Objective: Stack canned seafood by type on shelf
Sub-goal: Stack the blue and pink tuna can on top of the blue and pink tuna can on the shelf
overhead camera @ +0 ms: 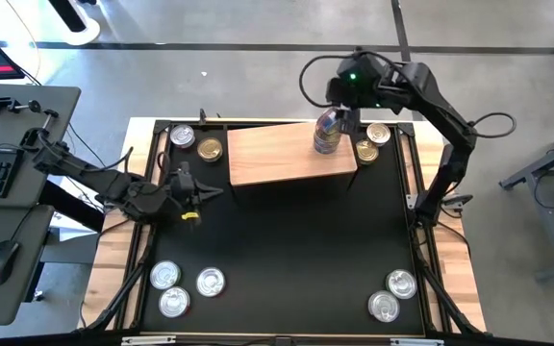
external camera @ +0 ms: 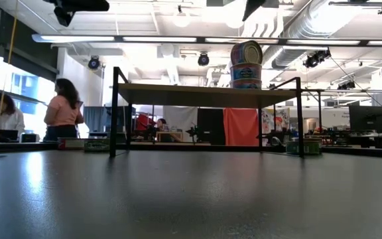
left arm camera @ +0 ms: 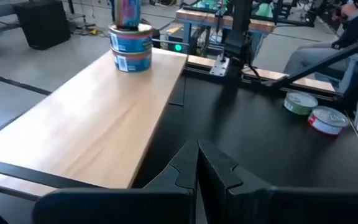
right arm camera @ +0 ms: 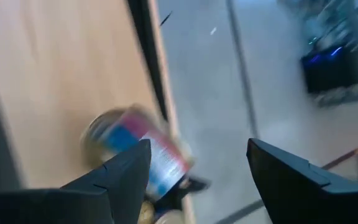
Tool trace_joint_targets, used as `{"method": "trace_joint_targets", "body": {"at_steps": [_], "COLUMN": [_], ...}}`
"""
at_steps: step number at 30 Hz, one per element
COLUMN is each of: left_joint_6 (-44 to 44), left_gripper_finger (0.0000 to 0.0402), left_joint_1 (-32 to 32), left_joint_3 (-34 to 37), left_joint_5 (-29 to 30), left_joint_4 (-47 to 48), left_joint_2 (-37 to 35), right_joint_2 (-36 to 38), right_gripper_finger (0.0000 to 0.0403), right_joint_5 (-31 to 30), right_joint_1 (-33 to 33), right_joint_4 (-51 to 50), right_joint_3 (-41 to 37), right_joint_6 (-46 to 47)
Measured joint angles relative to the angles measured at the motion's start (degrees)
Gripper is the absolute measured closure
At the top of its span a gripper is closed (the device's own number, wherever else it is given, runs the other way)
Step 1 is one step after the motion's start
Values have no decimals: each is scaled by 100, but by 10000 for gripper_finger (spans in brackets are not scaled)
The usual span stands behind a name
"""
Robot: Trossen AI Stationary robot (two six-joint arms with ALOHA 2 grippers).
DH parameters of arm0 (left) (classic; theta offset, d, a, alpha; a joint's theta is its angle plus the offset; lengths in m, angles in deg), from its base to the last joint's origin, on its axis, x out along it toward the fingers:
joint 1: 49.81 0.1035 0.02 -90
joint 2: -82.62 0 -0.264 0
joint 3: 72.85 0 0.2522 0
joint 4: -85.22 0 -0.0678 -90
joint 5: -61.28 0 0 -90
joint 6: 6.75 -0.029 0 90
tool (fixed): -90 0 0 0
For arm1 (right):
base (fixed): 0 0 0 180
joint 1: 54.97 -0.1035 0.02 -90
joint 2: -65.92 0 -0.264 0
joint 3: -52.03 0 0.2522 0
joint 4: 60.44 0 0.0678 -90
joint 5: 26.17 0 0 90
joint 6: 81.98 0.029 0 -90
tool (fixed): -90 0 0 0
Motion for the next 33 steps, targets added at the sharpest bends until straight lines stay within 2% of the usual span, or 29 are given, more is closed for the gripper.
{"method": "trace_joint_targets", "body": {"at_steps": [5, 9, 12, 16, 18, 21, 26, 33], "left_joint_6": [-5, -6, -3, -2, -5, -5, -5, -3], "left_gripper_finger": [402, 402, 401, 401, 401, 401, 401, 402], "left_joint_1": [45, 45, 45, 45, 45, 45, 45, 45], "left_joint_3": [0, 0, 0, 0, 0, 0, 0, 0], "left_joint_5": [-318, -373, -375, -439, -572, -624, -620, -620], "left_joint_4": [2, 9, 6, -22, -14, -14, -5, 0], "left_joint_2": [14, 13, 13, 13, 13, 13, 13, 13], "right_joint_2": [-4, -78, -231, -413, -431, -424, -424, -423], "right_gripper_finger": [144, 132, 99, 25, 10, 26, 37, 38], "right_joint_5": [23, 220, 498, 465, 392, 132, -437, -349], "right_joint_1": [-27, 126, 298, 400, 383, 316, 169, 153], "right_joint_4": [509, 159, -148, -631, -553, -195, -458, -516], "right_joint_3": [86, 79, 79, 70, 70, 92, 88, 70], "right_joint_6": [515, 840, 967, 635, 498, 543, 978, 1038]}}
